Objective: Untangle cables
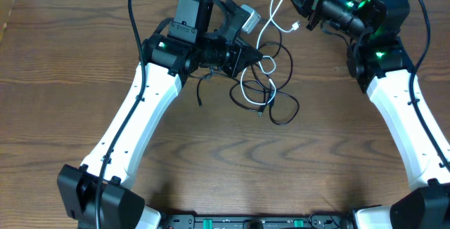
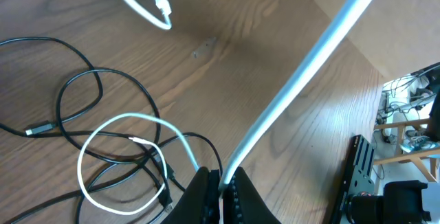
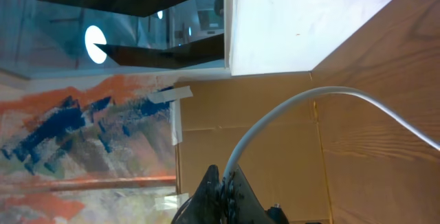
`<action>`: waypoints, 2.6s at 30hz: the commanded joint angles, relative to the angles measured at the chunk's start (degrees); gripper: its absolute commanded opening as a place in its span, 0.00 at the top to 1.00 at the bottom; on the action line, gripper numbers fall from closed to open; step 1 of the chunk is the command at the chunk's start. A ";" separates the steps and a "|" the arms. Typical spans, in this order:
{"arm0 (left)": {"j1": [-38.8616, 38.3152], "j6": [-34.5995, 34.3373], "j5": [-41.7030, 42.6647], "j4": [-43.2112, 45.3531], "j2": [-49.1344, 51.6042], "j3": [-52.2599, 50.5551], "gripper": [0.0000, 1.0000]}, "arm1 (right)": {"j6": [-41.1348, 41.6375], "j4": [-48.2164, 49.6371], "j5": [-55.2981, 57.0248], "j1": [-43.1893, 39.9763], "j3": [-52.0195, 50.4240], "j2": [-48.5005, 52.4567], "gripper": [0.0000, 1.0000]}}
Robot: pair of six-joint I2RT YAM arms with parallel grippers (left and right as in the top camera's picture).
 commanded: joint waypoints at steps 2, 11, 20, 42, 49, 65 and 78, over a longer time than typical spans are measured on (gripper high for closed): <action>0.17 -1.81 0.50 -0.02 0.11 -0.13 0.93 | -4.66 -3.80 3.63 -0.57 0.59 -0.87 0.98; 3.45 -17.09 0.98 4.55 -4.37 0.26 0.93 | -27.87 -30.88 20.65 -4.83 0.59 -0.87 0.73; 3.54 -27.65 0.94 16.02 -14.25 0.26 0.93 | -38.69 -48.68 30.62 -4.79 0.57 -0.87 0.40; 3.54 -65.57 -15.80 46.64 -18.43 0.26 0.93 | -70.82 -50.62 14.97 6.62 -8.85 -0.85 0.01; 3.54 -73.96 -20.20 51.76 -18.45 0.26 0.93 | -70.31 -45.35 19.08 10.64 -8.92 -0.48 0.01; 3.69 -68.98 -28.06 49.57 -18.53 0.26 0.93 | -65.75 -41.92 24.85 14.34 -8.92 10.62 0.01; 14.10 -57.70 -34.56 45.79 -15.72 1.22 0.93 | -65.72 -42.03 27.15 14.40 -8.92 10.71 0.01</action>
